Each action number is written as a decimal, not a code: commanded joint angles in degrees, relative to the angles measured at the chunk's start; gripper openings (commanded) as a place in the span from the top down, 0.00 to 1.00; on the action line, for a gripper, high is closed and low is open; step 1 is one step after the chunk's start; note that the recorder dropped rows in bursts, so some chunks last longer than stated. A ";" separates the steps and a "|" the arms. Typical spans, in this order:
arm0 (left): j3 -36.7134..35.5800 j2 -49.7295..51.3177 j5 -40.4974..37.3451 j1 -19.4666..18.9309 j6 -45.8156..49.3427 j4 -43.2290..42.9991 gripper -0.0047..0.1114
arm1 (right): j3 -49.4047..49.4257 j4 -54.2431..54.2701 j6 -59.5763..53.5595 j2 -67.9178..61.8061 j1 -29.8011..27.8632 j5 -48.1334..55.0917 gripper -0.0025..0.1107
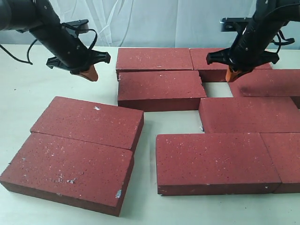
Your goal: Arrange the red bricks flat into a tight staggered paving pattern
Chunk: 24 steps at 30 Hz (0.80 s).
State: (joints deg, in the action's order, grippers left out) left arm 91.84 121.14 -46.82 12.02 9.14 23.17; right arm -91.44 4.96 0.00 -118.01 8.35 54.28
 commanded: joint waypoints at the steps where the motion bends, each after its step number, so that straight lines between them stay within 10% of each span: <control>1: -2.17 -5.74 -3.27 0.78 -0.54 -3.75 0.96 | 1.21 0.57 0.00 4.78 -0.32 3.70 0.98; 10: -21.34 -19.10 13.80 0.65 0.01 -4.51 0.96 | 18.51 4.20 0.00 17.47 -0.32 -2.78 0.98; 24: -22.36 -19.10 15.84 0.65 0.01 -1.77 0.96 | 20.81 10.44 0.00 19.88 -0.32 -6.64 0.98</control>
State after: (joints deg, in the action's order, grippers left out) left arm 69.64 102.79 -30.92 12.63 9.05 20.89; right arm -70.79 14.76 0.00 -98.82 8.35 48.30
